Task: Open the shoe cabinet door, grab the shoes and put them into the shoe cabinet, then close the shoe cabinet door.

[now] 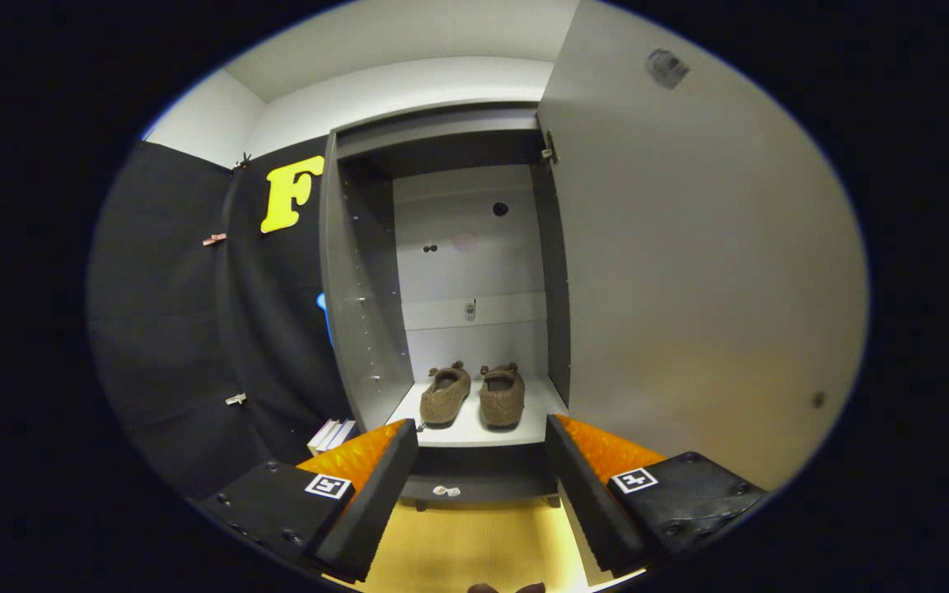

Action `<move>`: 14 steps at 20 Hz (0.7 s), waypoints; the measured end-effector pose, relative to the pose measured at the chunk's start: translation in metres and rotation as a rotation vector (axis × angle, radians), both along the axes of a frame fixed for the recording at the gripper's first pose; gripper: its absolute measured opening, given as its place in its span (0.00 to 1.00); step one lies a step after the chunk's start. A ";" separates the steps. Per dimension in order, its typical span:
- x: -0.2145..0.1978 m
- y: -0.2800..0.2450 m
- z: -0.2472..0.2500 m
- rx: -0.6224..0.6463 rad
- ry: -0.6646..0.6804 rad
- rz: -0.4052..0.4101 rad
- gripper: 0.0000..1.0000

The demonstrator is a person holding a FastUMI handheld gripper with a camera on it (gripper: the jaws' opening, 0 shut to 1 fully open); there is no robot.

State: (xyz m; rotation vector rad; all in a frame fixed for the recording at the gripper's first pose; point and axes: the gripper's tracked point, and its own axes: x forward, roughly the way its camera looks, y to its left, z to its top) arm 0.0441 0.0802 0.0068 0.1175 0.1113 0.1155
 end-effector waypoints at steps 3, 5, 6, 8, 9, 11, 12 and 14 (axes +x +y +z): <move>-0.057 -0.009 0.014 -0.008 -0.019 0.010 0.98; -0.086 -0.023 0.019 0.000 -0.017 0.016 0.98; -0.098 -0.033 0.022 0.001 -0.018 0.011 0.98; -0.115 -0.062 0.027 -0.013 -0.022 -0.018 0.98; -0.123 -0.079 0.029 -0.027 -0.023 -0.044 0.98; -0.131 -0.119 0.030 -0.051 -0.017 -0.107 0.98; -0.133 -0.135 0.029 -0.066 -0.011 -0.148 0.98; -0.129 -0.169 0.027 -0.075 -0.004 -0.216 0.98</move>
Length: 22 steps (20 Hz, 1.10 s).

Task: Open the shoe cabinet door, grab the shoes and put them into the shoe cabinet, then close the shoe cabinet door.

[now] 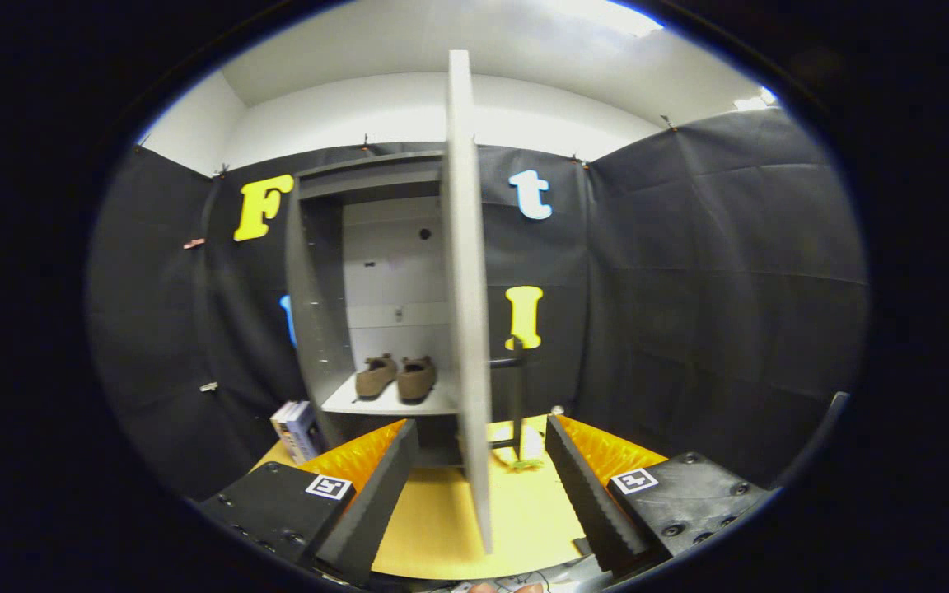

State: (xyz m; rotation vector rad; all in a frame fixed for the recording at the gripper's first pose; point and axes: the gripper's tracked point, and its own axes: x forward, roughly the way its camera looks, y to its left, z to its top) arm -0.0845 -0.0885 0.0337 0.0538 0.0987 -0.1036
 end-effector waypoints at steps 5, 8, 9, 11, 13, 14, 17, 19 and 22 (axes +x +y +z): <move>0.038 -0.055 -0.011 0.018 0.022 -0.105 0.98; 0.052 -0.065 -0.014 0.018 0.042 -0.114 0.98; 0.054 -0.064 -0.012 0.026 0.036 -0.113 0.98; 0.054 -0.057 -0.015 0.022 0.047 -0.111 0.98; 0.052 -0.048 -0.015 0.011 0.048 -0.113 0.98; 0.052 -0.042 -0.016 0.009 0.048 -0.111 0.98; 0.048 -0.019 -0.016 0.021 0.044 -0.099 0.98; 0.046 -0.001 -0.017 0.028 0.038 -0.090 0.98; 0.047 0.027 -0.018 0.016 0.026 -0.064 0.98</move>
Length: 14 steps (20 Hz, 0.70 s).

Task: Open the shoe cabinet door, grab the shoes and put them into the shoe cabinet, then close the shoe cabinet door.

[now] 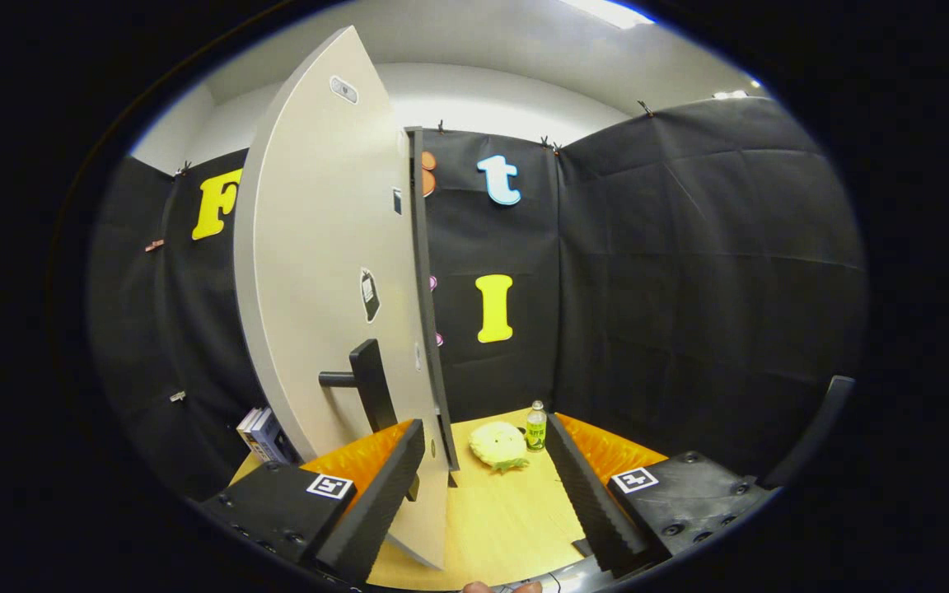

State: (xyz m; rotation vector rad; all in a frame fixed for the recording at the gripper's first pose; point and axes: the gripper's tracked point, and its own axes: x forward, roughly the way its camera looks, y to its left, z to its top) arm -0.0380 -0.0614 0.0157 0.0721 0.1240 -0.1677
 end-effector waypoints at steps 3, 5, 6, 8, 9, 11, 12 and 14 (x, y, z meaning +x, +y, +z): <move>0.003 0.028 -0.002 0.021 -0.002 0.038 0.98; 0.008 0.046 -0.004 0.035 -0.006 0.071 0.98; 0.011 0.057 -0.005 0.039 -0.009 0.090 0.98; 0.018 0.078 -0.005 0.050 -0.007 0.132 0.98; 0.021 0.088 -0.006 0.057 -0.004 0.156 0.98; 0.029 0.108 -0.009 0.068 -0.001 0.199 0.98; 0.033 0.117 -0.009 0.068 -0.002 0.218 0.98; 0.041 0.137 -0.007 0.075 -0.007 0.263 0.98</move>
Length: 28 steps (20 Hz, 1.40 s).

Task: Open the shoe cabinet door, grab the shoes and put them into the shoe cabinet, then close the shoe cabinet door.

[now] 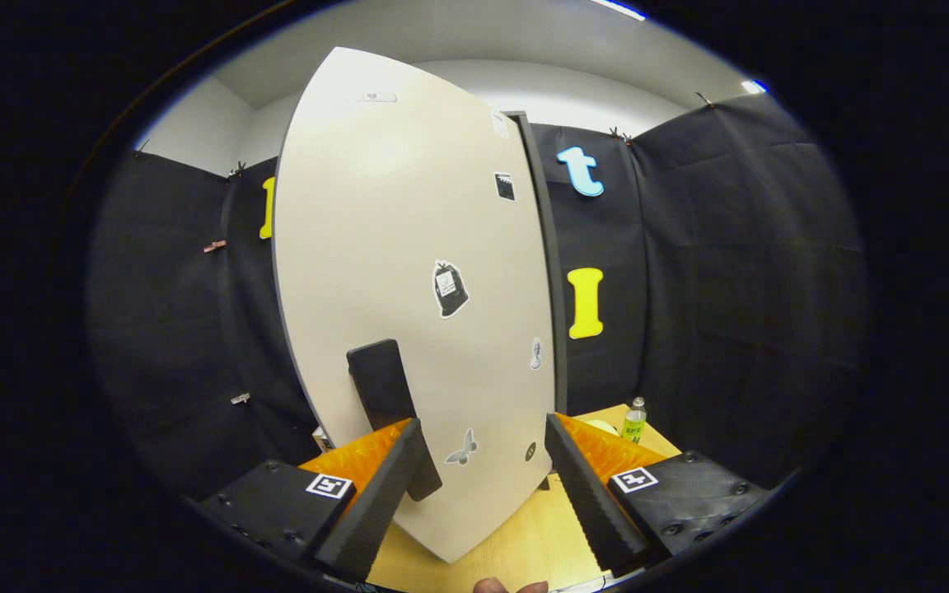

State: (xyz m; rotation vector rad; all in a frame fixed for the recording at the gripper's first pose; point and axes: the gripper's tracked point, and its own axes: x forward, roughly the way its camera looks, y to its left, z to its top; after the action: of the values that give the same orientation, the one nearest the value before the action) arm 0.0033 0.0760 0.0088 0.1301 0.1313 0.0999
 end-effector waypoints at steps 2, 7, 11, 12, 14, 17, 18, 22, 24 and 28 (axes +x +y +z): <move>0.005 0.015 0.002 0.003 -0.005 0.031 0.98; 0.011 0.028 0.008 -0.023 -0.025 0.063 0.98; 0.013 0.032 0.004 -0.033 -0.016 0.060 0.98; 0.014 0.032 0.005 -0.040 -0.020 0.056 0.98; 0.013 0.030 0.007 -0.053 -0.033 0.050 0.98; 0.016 0.030 0.008 -0.067 -0.047 0.048 0.98; 0.016 0.031 0.008 -0.061 -0.047 0.047 0.98; 0.022 0.025 0.007 -0.056 -0.038 0.030 0.98; 0.025 0.024 0.004 -0.056 -0.026 0.026 0.98; 0.029 0.025 0.002 -0.064 -0.025 0.024 0.98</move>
State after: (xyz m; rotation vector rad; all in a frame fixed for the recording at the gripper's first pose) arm 0.0321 0.1006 0.0112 0.0632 0.1107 0.1214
